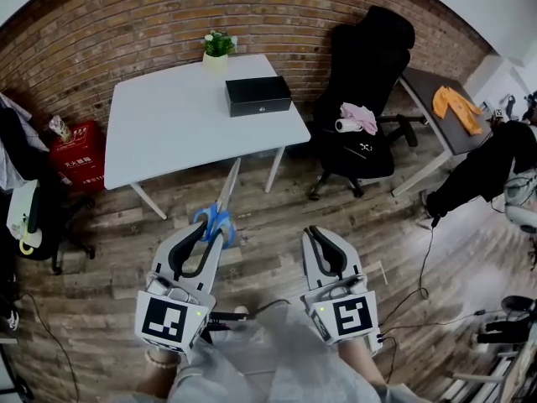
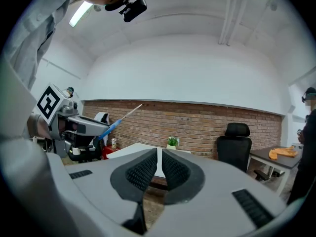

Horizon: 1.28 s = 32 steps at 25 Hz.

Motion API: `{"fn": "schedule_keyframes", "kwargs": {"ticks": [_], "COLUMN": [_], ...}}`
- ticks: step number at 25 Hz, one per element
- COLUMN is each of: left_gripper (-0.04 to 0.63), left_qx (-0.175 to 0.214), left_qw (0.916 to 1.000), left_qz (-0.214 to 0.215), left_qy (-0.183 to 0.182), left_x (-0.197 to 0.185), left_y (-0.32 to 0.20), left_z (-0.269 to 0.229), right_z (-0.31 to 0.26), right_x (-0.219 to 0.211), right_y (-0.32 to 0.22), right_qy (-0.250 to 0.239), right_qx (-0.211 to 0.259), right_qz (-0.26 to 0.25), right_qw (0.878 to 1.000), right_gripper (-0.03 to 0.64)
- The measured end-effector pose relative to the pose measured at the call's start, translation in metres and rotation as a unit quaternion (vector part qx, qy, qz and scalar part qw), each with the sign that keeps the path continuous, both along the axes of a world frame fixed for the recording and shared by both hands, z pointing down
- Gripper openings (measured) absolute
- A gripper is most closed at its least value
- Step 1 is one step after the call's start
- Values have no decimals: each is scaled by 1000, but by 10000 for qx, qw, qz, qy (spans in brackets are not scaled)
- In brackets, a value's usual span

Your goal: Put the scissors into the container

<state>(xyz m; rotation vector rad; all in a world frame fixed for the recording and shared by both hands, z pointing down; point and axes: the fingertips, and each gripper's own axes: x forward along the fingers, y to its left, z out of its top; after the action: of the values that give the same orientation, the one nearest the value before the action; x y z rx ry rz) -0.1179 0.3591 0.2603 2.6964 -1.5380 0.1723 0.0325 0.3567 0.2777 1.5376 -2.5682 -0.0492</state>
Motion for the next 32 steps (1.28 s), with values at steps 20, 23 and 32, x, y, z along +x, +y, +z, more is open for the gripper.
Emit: {"fn": "schedule_keyframes", "kwargs": {"ticks": [20,23,32], "left_gripper": [97,97,97], "left_qx": [33,23,-67], "left_qw": [9998,9997,9994], "left_qz": [-97,-147,-270], "left_qy": [184,197,215], "left_x": [0,6,33], "left_y": [-47,-71,-155], "left_z": [8,8,16], "right_z": [7,12,28], "right_x": [1,5,21], "right_y": [-53,-78,-175], "right_qy": [145,162,155], "right_qx": [67,6,-98], "right_qz": [-65,-149,-496], "right_qw": [9999,9998,9986], "right_gripper": [57,57,57]}}
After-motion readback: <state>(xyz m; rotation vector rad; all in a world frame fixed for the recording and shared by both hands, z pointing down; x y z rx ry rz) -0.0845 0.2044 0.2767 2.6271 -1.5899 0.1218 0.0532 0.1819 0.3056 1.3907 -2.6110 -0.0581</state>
